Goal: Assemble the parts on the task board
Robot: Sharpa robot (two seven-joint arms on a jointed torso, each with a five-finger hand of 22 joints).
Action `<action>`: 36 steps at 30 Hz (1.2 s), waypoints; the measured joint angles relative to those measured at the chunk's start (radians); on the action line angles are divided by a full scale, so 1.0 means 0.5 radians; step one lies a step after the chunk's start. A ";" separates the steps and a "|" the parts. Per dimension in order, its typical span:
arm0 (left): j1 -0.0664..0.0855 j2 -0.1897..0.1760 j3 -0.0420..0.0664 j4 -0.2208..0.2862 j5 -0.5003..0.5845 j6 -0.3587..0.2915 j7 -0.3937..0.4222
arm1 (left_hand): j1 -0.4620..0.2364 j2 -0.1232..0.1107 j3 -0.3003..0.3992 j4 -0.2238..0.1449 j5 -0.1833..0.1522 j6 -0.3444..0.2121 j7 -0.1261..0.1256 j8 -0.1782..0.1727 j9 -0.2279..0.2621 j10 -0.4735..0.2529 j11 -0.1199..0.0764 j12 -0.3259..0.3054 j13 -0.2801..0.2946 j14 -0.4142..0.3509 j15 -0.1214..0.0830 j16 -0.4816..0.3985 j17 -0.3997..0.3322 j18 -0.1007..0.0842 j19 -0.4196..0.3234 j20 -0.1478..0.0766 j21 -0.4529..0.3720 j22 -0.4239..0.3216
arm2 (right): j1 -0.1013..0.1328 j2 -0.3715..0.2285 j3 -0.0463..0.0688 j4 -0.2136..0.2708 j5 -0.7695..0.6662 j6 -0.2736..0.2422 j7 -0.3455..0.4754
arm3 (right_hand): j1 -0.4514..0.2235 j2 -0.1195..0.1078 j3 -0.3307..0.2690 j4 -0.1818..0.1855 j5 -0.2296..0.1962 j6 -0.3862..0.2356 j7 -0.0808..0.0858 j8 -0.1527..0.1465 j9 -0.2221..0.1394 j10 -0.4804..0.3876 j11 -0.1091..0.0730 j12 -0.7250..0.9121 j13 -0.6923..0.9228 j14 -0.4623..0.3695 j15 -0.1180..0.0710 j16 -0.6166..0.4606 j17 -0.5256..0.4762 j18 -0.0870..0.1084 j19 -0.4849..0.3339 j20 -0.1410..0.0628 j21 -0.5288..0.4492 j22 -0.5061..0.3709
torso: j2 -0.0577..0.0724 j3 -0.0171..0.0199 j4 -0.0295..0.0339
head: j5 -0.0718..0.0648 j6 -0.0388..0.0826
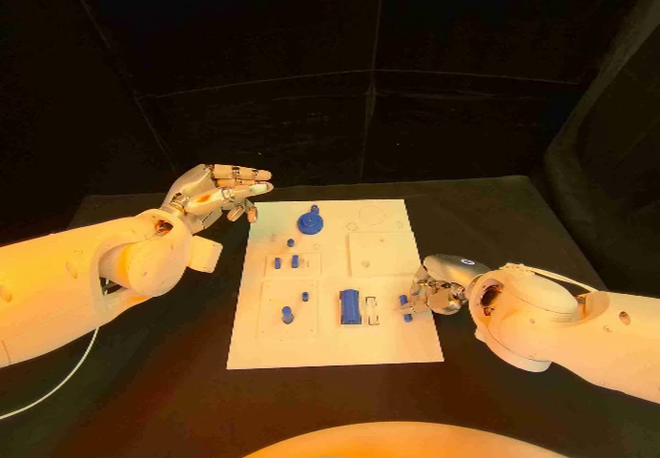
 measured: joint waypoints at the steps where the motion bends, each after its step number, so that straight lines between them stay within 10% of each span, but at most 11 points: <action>1: 0.000 0.000 0.000 0.000 0.000 0.000 0.000 | 0.000 0.000 0.000 0.000 0.000 0.000 0.000 0.000 0.000 0.000 0.000 0.000 0.000 0.000 0.000 0.000 0.000 0.000 0.000 0.000 0.000 0.000 | 0.000 0.008 0.001 -0.005 -0.024 0.007 -0.001 | 0.040 0.000 0.008 -0.026 -0.003 0.002 0.000 -0.004 0.001 0.000 0.000 0.010 0.009 0.000 0.000 0.005 0.011 0.000 0.000 0.000 0.007 0.000 | 0.000 -0.0002 0.000 | 0.000 0.000; 14: 0.000 -0.005 -0.001 0.001 0.000 0.007 -0.006 | 0.000 0.000 0.000 0.000 0.000 0.000 0.000 0.000 0.000 0.000 0.000 0.000 0.000 0.000 0.000 0.000 0.000 0.000 0.000 0.000 0.000 0.000 | -0.020 0.111 0.028 -0.028 -0.424 0.180 -0.002 | 0.278 0.035 0.122 -0.210 -0.225 0.025 0.002 -0.040 0.004 0.007 -0.007 0.050 0.064 0.000 0.000 0.044 0.087 0.000 0.014 0.000 0.021 0.000 | 0.000 -0.0029 0.003 | 0.005 -0.008; 20: 0.000 -0.009 -0.001 0.002 0.000 0.009 -0.010 | 0.000 0.000 0.000 0.000 0.000 0.000 0.000 0.000 0.000 0.000 0.000 0.000 0.000 0.000 0.000 0.000 0.000 0.000 0.000 0.000 0.000 -0.002 | -0.027 0.110 0.030 -0.022 -0.496 0.195 -0.007 | 0.164 0.037 0.114 -0.137 -0.054 0.026 0.001 -0.069 0.004 0.011 -0.003 0.050 0.065 0.000 0.000 0.044 0.094 0.000 0.014 0.000 0.021 0.000 | -0.001 -0.0025 0.001 | 0.008 -0.006; 28: 0.000 -0.012 -0.002 0.004 0.000 0.012 -0.015 | 0.000 0.000 0.000 0.000 0.000 0.000 0.000 0.000 0.000 0.000 0.000 0.000 0.000 0.000 0.000 0.000 0.000 0.000 0.000 0.000 0.000 -0.002 | -0.042 0.080 0.021 0.019 -0.472 0.127 -0.025 | 0.137 0.046 0.261 -0.050 0.518 0.050 -0.012 -0.126 -0.055 0.022 -0.014 0.066 0.099 0.000 -0.015 0.075 0.144 0.000 0.031 -0.004 0.049 -0.001 | -0.001 0.0000 0.000 | 0.008 -0.003; 36: 0.000 -0.012 -0.003 0.003 0.000 0.014 -0.017 | 0.000 0.000 0.000 0.000 0.000 0.000 0.000 0.000 0.000 0.000 0.000 0.000 0.000 0.000 0.000 0.000 0.000 0.000 0.000 0.000 0.000 -0.002 | -0.059 0.025 0.005 0.101 -0.160 -0.038 -0.047 | 0.179 0.044 0.465 0.012 0.608 0.065 -0.009 -0.157 -0.075 0.032 -0.025 0.072 0.120 0.000 -0.015 0.077 0.163 0.000 0.039 -0.011 0.052 -0.001 | -0.001 0.0000 0.001 | 0.008 -0.004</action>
